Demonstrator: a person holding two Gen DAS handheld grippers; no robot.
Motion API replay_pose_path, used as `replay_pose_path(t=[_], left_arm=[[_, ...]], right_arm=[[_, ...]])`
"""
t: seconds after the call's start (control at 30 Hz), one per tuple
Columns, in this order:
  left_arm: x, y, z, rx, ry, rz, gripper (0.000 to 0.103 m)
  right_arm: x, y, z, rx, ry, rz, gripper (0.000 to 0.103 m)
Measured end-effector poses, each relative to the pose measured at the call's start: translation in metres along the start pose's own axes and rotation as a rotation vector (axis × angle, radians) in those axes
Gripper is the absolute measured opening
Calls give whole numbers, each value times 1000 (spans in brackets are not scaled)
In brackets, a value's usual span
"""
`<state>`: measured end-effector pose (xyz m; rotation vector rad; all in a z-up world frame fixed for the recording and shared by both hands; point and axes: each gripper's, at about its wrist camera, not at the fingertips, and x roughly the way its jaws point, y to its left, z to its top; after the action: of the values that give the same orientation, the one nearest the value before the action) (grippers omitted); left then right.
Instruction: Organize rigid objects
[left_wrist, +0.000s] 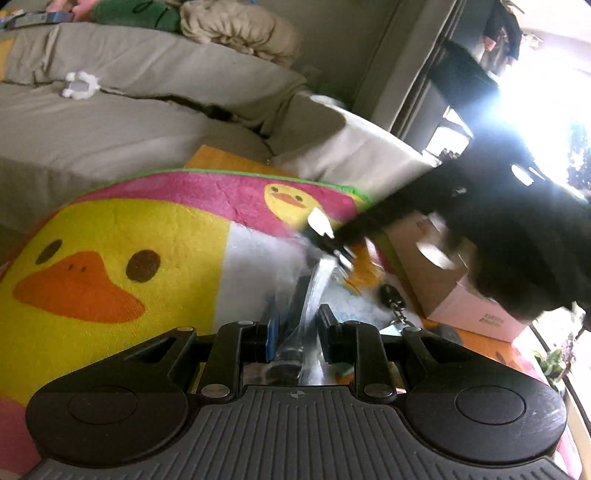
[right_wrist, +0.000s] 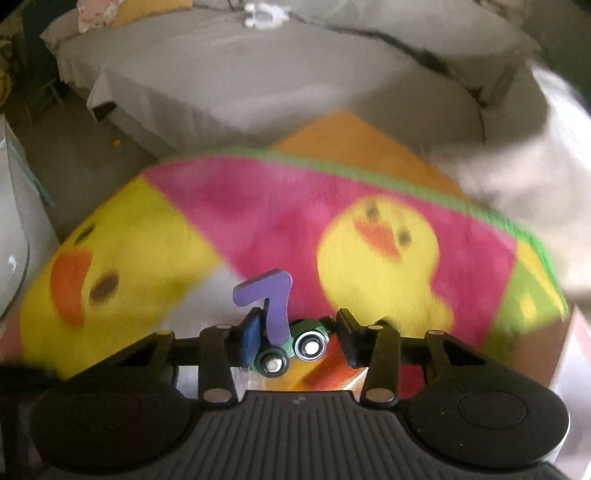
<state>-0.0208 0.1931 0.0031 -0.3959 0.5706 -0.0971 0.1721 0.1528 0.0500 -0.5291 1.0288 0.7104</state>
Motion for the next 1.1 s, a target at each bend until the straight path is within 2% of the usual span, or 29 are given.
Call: replay_pose_path(t=[0.2,0.37,0.43,0.5,0.6,0.7,0.77,0.83,0.9,0.97,1.07,1.1], left_arm=[[0,-1,-1,1,-6,19,25],[3,-10,-2,27,12,50,26],[4,-16,-3,28,23,52,25],[6,-22,-5,25,36,35,25],[6,-41,-12,66,62,-8,27],[5,-64,-20,125,90,-60,30],[6,-75,-23,160,97,-67,30],[6,-78,-23,154,105,-78,31],[1,-74,-19,128,100,-68,28],[-4,-72,-17,147,105,-27,25],[-15,-74,-20,207,136,15,25],[-20,-75,-22,229,156,21,25]], right_arm=[[-36,-1,-70,20,41,-4,43],[-75,5,-130,10,-25,29,43],[-86,3,-150,5,-63,1,44],[-100,1,-172,14,-127,-32,51],[-120,-2,-203,57,-190,-69,56],[-128,-7,-234,100,-201,-129,56],[-131,-12,-253,132,-216,-168,56],[-132,-21,-271,203,-233,-181,57],[-131,-32,-290,316,-261,-172,59],[-127,-40,-305,406,-274,-164,62],[-127,-41,-319,416,-318,-139,70],[-127,-40,-320,416,-320,-131,77]])
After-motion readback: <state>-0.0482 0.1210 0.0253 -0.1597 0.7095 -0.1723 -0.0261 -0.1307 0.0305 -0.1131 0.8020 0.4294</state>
